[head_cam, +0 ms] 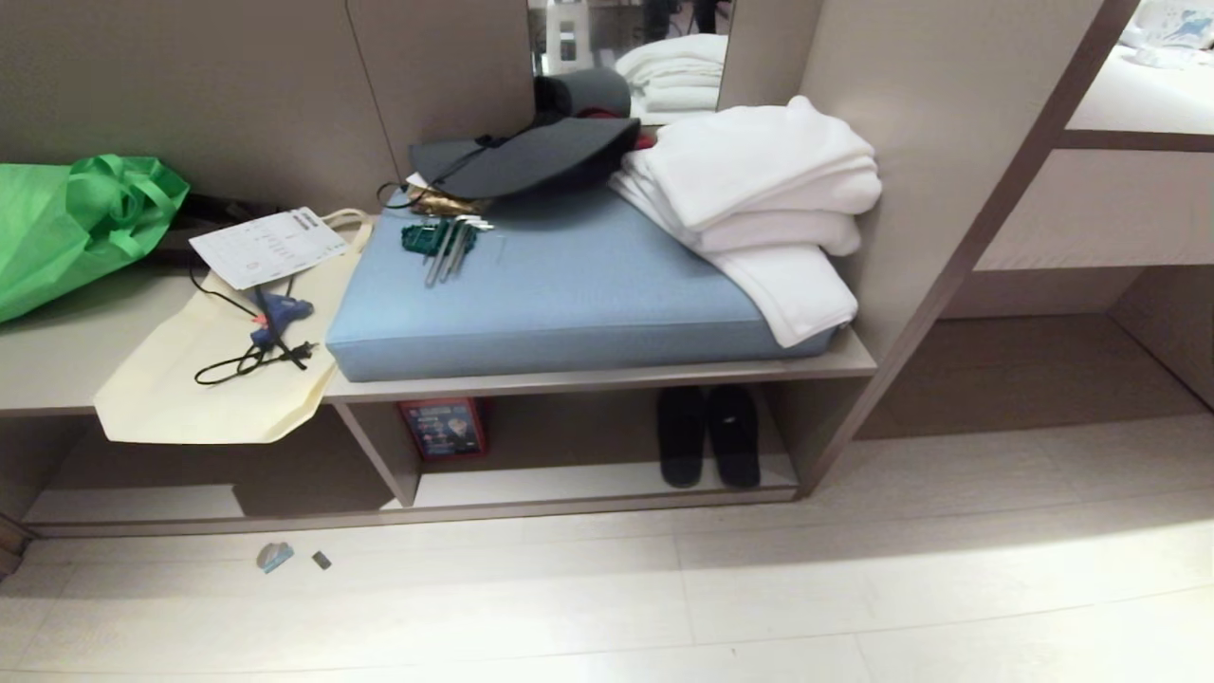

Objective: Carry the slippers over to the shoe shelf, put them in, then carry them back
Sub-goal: Pick up the slippers in the shoe cabinet

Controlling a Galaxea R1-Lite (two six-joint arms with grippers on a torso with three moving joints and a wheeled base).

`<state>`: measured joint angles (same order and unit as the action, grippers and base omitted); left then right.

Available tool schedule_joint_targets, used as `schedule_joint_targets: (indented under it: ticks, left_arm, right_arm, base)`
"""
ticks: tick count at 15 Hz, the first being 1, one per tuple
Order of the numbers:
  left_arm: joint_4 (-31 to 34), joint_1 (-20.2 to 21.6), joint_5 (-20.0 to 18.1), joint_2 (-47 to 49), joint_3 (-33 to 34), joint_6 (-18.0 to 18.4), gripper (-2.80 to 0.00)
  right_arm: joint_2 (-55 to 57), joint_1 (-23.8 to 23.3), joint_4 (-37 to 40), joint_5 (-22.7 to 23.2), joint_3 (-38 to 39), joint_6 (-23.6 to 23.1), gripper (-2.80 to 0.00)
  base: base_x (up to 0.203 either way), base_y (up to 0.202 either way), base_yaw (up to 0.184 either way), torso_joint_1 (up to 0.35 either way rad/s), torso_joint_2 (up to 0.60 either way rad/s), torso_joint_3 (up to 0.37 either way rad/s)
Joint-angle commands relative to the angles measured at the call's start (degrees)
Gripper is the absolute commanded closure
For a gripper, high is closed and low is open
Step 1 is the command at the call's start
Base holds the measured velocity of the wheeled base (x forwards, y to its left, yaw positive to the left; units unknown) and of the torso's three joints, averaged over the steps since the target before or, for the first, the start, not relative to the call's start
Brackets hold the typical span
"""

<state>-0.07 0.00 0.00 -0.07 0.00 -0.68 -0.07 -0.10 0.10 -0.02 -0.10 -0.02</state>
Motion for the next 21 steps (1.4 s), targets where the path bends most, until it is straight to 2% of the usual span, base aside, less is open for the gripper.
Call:
schedule_joint_targets:
  ticks: [1, 21]
  left_arm:
    - [-0.01, 0.0, 0.0, 0.07, 0.0, -0.02, 0.0]
    - [-0.01, 0.0, 0.0, 0.04, 0.0, -0.02, 0.0]
  right_arm:
    - [0.07, 0.02, -0.01, 0.02, 0.01, -0.05, 0.0]
    - [0.07, 0.01, -0.01, 0.02, 0.01, 0.02, 0.0]
  base:
    - [0.0, 0.0, 0.0, 0.004, 0.0, -0.198]
    - [0.0, 0.0, 0.0, 0.004, 0.0, -0.199]
